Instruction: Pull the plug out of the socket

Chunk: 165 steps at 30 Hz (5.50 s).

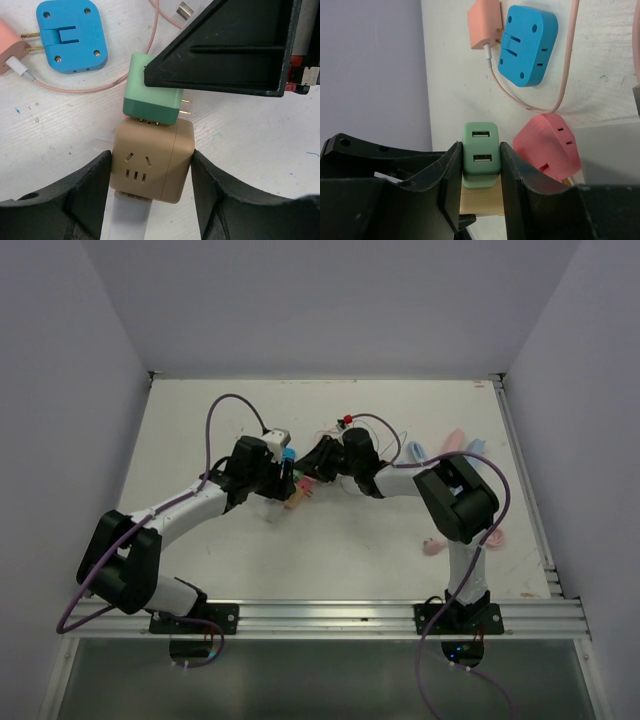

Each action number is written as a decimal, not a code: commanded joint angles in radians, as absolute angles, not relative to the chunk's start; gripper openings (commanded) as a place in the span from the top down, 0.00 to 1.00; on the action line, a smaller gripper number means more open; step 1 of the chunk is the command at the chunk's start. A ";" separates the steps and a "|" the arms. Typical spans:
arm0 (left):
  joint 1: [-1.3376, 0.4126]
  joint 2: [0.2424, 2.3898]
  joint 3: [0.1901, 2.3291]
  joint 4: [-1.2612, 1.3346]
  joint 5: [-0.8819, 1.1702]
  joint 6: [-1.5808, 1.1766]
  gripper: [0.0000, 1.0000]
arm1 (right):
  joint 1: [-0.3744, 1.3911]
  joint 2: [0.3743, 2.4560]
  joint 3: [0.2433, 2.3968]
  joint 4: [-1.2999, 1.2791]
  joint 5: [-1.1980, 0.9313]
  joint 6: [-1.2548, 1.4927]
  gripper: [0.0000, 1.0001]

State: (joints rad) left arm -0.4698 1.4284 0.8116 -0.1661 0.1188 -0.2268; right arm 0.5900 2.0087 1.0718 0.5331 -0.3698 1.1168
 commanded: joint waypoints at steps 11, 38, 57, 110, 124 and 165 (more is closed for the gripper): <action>-0.462 1.440 0.785 -0.439 0.040 -0.229 1.00 | 0.433 1.878 1.140 0.499 0.035 0.988 1.00; -0.460 1.327 0.776 -0.371 -0.005 -0.207 1.00 | 0.465 2.080 1.299 0.239 -0.379 0.761 0.55; -0.632 1.348 0.836 -0.337 0.095 -0.156 0.52 | 0.466 1.614 1.048 -0.024 -0.212 0.425 0.14; -0.170 1.042 0.781 -0.353 -0.374 -0.382 0.01 | 1.071 1.879 1.385 -0.493 0.126 -0.008 0.14; -0.172 1.040 0.781 -0.354 -0.377 -0.385 0.00 | 1.078 1.868 1.313 -0.348 0.207 0.176 0.19; -0.457 0.985 0.695 -0.166 0.083 -0.169 0.01 | 0.830 1.507 0.968 -0.278 0.158 0.224 1.00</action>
State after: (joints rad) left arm -0.3752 1.0126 0.7082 -0.2379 -0.0074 -0.2379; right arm 0.8524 1.6093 0.9806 -0.3061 0.2070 0.1989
